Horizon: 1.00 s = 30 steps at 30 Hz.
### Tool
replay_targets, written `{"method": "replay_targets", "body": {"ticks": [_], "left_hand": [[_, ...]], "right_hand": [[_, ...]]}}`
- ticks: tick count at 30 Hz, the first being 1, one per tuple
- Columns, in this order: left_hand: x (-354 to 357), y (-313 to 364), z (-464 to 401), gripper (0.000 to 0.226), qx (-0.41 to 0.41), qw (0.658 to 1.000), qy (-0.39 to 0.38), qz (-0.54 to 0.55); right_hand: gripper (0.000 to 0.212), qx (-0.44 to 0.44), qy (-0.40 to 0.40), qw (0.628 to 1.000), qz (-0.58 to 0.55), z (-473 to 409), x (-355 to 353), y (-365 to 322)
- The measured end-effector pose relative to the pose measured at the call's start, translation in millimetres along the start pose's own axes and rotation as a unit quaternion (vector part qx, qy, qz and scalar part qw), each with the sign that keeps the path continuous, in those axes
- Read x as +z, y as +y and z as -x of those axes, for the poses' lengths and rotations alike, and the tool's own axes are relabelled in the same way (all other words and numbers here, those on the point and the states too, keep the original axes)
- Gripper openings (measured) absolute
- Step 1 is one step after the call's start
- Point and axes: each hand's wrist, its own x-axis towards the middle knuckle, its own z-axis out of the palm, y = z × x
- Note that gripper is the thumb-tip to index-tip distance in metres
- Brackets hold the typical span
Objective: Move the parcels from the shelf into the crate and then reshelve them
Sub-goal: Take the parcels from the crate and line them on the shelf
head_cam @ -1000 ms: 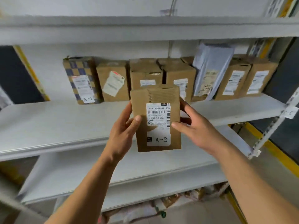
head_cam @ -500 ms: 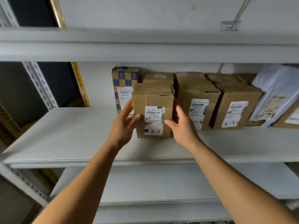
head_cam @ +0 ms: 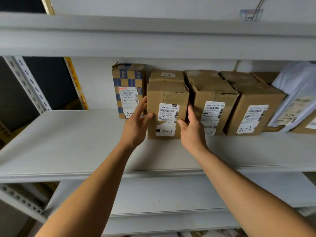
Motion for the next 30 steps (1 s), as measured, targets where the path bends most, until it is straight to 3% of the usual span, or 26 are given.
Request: {"method": "replay_targets", "body": {"ticks": [8,11,14,18,22,30], "left_hand": [[5,3,9,0.059,-0.012,0.996,0.03,-0.081],[8,9,28,0.052,-0.054,0.989,0.101,-0.095],[19,14,57,0.036,-0.04,0.987,0.137,-0.076],[62,24,98,0.023,-0.003,0.997,0.059,-0.047],[127,38,132,0.027,0.029,0.997,-0.057,-0.033],[319,62,224,0.032,0.032,0.961,-0.255,-0.099]], "right_hand": [[0.081,0.023,-0.061,0.998,-0.009,11,-16,-12],[0.07,0.033,-0.079,0.996,-0.028,33,-34,-15],[0.056,0.018,-0.054,0.998,-0.031,63,-58,-6],[0.044,0.033,-0.01,0.999,-0.023,107,-104,15],[0.041,0.06,0.041,0.997,-0.001,159,-167,43],[0.041,0.208,0.143,0.967,0.037,303,-324,153]]}}
